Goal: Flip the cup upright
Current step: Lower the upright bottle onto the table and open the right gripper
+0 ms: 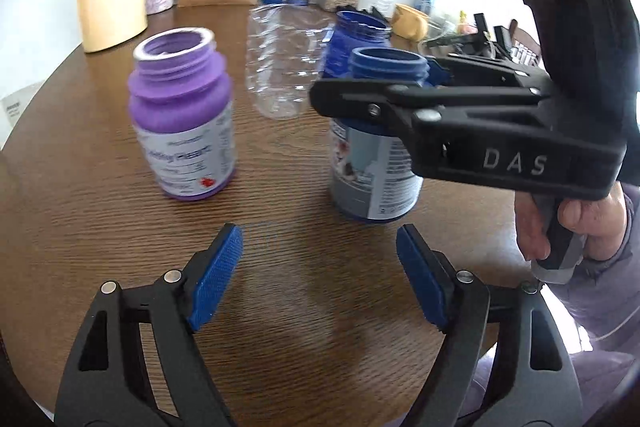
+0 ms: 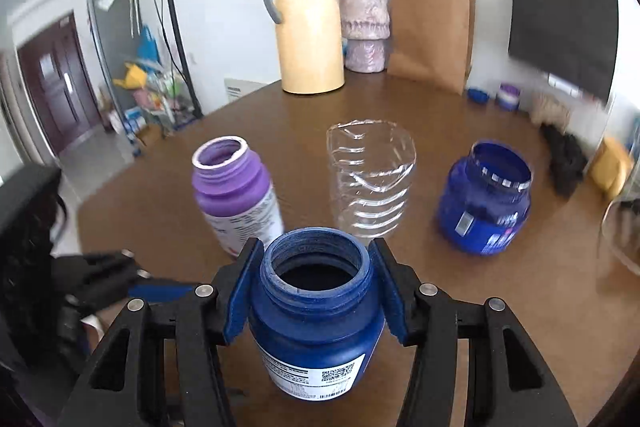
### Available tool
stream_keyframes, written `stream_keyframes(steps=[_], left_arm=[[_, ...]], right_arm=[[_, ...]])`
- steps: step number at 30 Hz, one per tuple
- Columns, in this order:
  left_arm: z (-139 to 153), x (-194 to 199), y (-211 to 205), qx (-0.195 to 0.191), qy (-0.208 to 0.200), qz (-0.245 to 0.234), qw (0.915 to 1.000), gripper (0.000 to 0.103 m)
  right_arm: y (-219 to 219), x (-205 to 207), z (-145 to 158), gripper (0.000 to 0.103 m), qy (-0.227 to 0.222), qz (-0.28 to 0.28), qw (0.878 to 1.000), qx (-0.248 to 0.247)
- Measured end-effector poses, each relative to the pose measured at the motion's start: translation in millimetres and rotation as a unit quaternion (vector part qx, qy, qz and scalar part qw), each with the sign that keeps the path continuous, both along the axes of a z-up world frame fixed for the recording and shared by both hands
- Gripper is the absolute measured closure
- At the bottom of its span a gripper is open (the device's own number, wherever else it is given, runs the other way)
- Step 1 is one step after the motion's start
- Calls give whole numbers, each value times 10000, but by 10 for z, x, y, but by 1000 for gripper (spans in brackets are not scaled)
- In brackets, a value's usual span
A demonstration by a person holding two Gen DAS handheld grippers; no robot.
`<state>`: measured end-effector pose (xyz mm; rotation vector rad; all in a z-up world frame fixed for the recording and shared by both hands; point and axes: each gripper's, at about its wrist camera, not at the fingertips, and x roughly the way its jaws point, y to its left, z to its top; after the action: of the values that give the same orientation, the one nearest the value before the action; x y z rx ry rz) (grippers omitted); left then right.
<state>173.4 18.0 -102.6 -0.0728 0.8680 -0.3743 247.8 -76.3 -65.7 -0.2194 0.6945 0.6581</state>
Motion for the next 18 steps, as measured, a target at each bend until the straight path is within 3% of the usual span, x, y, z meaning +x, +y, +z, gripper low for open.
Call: stream_keyframes(steps=[3, 9, 16, 18], left_arm=[[-8, 14, 79, 1, 25, 218, 9998, 27], [40, 14, 91, 105, -70, 406, 9991, 26], [48, -34, 16, 211, -147, 336, 9991, 25], [61, -62, -1, 250, -146, 327, 9990, 25]], right_arm=[[56, -3, -48, 45, -274, 4, 9996, -4], [-91, -22, -36, 45, -234, -42, 9997, 72], [-244, -162, -79, 36, -221, -221, 9995, 7], [-258, -243, -9, 25, -344, -149, 9993, 83]])
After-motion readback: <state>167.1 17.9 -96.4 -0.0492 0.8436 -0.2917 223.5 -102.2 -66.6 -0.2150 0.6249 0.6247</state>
